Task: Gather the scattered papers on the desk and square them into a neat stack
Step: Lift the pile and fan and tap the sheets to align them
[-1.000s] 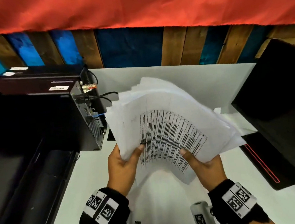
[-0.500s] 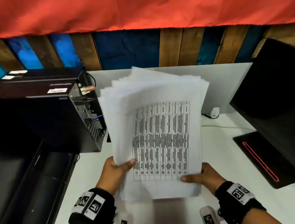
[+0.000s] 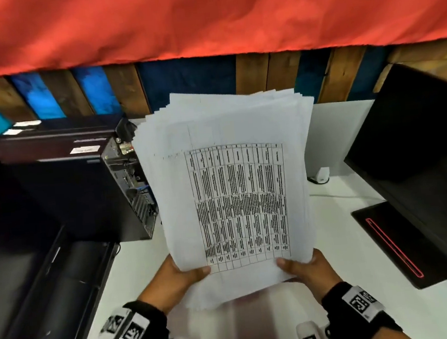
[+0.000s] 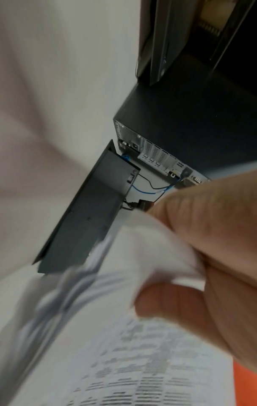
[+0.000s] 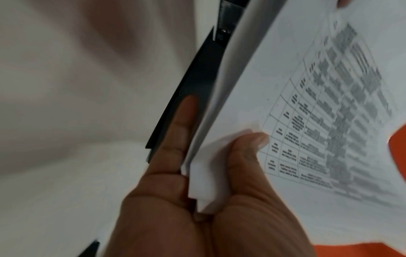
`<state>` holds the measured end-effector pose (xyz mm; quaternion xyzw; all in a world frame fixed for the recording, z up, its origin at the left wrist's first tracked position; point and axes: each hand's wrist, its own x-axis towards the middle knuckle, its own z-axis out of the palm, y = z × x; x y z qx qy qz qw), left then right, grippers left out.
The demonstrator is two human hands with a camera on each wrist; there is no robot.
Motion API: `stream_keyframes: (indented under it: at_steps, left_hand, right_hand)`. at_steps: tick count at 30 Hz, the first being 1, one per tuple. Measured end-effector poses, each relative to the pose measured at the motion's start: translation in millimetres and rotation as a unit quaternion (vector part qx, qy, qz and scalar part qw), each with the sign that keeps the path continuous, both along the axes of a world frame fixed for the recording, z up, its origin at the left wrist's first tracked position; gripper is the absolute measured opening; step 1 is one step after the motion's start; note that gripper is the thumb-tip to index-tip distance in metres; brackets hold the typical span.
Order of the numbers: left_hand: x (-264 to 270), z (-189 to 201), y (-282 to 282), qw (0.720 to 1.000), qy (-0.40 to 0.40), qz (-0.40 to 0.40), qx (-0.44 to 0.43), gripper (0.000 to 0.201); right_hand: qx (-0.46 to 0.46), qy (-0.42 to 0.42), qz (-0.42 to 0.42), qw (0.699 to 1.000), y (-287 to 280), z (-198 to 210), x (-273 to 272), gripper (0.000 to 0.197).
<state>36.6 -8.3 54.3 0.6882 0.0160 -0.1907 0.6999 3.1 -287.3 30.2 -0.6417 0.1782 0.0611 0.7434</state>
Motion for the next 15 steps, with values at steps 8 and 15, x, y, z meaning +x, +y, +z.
stream_keyframes:
  at_steps: [8,15]
  left_hand:
    - [-8.3,-14.1,-16.9,0.986,-0.066,0.104,0.11,0.019]
    - [-6.5,25.2,-30.4,0.976,-0.126,0.175,0.013,0.022]
  right_hand:
    - [-0.052,-0.094,-0.048,0.993,1.9,36.0,12.0,0.028]
    - [-0.071,-0.19,-0.085,0.975,15.5,74.9,1.5,0.034]
